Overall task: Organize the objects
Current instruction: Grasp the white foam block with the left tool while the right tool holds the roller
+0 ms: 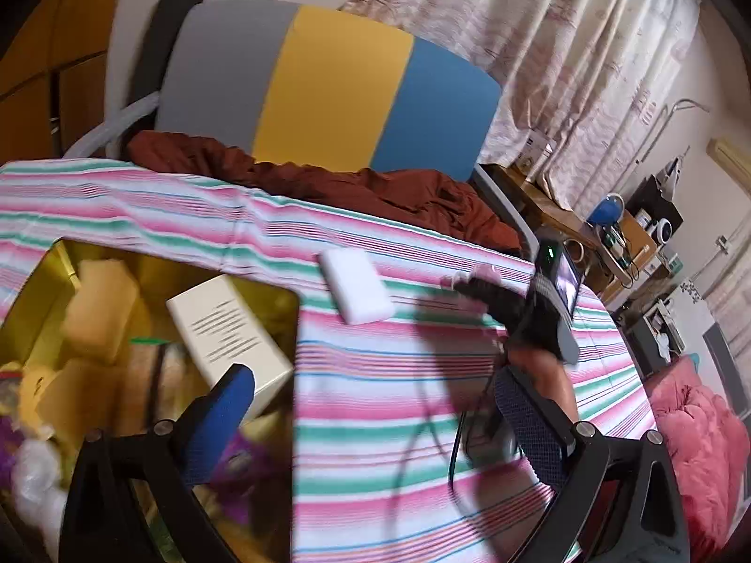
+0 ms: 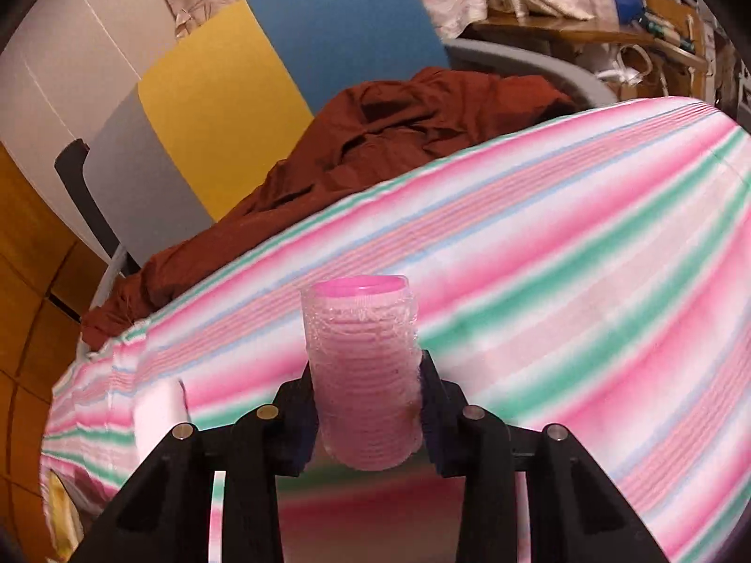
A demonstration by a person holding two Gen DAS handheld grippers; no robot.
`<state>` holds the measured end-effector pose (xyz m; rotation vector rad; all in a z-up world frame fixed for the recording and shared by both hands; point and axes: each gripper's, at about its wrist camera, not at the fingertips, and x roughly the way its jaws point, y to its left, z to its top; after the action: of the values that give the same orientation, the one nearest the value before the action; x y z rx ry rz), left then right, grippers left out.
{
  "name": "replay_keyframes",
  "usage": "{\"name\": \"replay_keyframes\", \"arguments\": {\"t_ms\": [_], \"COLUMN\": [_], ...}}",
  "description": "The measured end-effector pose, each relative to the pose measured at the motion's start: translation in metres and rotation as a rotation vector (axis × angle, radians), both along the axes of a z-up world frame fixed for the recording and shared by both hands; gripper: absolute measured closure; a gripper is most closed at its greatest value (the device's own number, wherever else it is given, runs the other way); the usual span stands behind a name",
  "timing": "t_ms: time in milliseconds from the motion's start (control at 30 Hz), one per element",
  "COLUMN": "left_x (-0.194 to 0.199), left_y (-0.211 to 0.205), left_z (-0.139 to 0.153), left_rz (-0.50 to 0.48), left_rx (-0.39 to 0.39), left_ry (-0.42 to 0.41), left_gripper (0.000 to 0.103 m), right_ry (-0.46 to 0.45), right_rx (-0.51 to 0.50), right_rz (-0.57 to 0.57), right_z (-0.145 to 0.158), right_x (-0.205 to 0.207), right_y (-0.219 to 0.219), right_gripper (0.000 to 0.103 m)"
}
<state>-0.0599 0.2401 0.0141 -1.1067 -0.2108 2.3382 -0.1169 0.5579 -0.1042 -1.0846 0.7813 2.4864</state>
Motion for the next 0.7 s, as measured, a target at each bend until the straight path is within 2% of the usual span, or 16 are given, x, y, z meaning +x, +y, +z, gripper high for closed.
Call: {"name": "replay_keyframes", "arguments": {"t_ms": [100, 167, 233, 300, 467, 700], "left_x": [-0.010, -0.015, -0.024, -0.039, -0.076, -0.120], "left_y": [0.025, 0.044, 0.069, 0.091, 0.133, 0.162], "left_z": [0.002, 0.005, 0.006, 0.002, -0.022, -0.077], "left_rz": [0.002, -0.002, -0.021, -0.038, 0.003, 0.099], "left_rx": [-0.025, -0.047, -0.104, -0.109, -0.191, -0.404], "left_ry": [0.027, 0.080, 0.117, 0.104, 0.054, 0.036], "left_gripper": [0.000, 0.000, 0.000, 0.000, 0.000, 0.003], "right_ry": [0.006, 0.015, 0.035, 0.046, 0.078, 0.104], "right_rx": [0.056, 0.081, 0.076, 0.072, 0.027, 0.020], "right_rz": [-0.002, -0.003, -0.018, -0.040, -0.084, -0.093], "right_z": [0.000, 0.001, 0.003, 0.003, -0.004, -0.006], "right_x": [0.025, 0.042, 0.060, 0.071, 0.083, 0.087], "right_y": [-0.003, -0.006, -0.006, -0.006, 0.003, 0.003], "right_gripper": [0.067, 0.067, 0.067, 0.067, 0.067, 0.067]}}
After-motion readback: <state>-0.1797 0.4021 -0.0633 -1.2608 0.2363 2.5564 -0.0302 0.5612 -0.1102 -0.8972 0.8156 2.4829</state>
